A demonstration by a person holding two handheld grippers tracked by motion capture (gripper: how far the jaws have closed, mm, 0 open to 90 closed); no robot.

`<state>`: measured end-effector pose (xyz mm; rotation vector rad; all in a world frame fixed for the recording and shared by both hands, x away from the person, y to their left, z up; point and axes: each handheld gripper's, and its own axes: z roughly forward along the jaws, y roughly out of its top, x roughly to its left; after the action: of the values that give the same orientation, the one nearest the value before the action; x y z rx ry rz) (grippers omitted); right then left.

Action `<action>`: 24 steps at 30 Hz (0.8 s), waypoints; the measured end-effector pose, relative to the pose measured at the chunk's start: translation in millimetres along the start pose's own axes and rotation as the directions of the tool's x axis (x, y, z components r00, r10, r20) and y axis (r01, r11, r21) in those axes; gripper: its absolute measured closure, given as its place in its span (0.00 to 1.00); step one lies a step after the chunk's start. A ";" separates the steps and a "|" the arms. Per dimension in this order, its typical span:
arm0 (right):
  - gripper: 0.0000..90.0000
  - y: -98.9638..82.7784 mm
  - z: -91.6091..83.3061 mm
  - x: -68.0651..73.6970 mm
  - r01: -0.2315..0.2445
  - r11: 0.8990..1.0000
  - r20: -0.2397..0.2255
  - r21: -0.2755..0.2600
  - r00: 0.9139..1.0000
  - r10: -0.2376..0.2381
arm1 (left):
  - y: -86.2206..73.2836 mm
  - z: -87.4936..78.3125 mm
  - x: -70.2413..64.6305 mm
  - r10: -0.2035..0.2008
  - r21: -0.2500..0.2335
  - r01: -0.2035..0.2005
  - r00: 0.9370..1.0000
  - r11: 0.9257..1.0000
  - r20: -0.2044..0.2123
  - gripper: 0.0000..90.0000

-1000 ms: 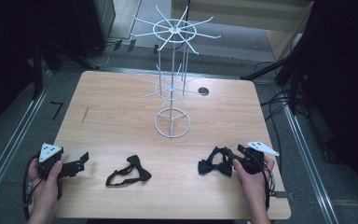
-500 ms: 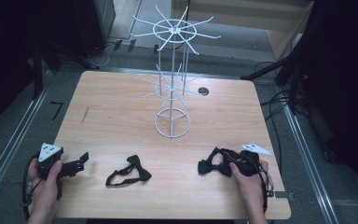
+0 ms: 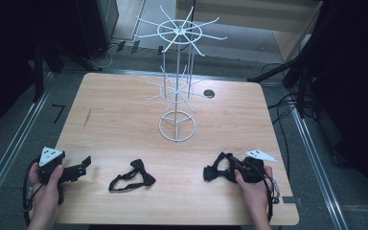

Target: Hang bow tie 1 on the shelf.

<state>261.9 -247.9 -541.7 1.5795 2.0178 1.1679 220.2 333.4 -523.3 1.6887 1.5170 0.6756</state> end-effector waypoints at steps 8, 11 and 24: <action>1.00 8.3 -14.1 15.3 0.044 0.991 -0.028 -0.128 0.998 -0.048 | 0.0 0.1 0.3 -0.005 0.000 0.005 1.000 1.000 -0.003 0.02; 1.00 11.1 -18.9 21.0 0.045 0.985 -0.036 -0.164 0.998 -0.051 | -0.1 -0.1 0.5 -0.004 -0.001 0.004 1.000 1.000 -0.002 0.02; 1.00 38.0 -33.5 55.8 0.116 0.951 -0.068 -0.285 0.988 -0.141 | -0.4 0.0 1.2 -0.026 -0.005 0.026 1.000 1.000 0.007 0.02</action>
<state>245.1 -208.2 -479.9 1.2612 1.8749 1.4212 220.1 334.6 -523.7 1.6633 1.5291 0.6589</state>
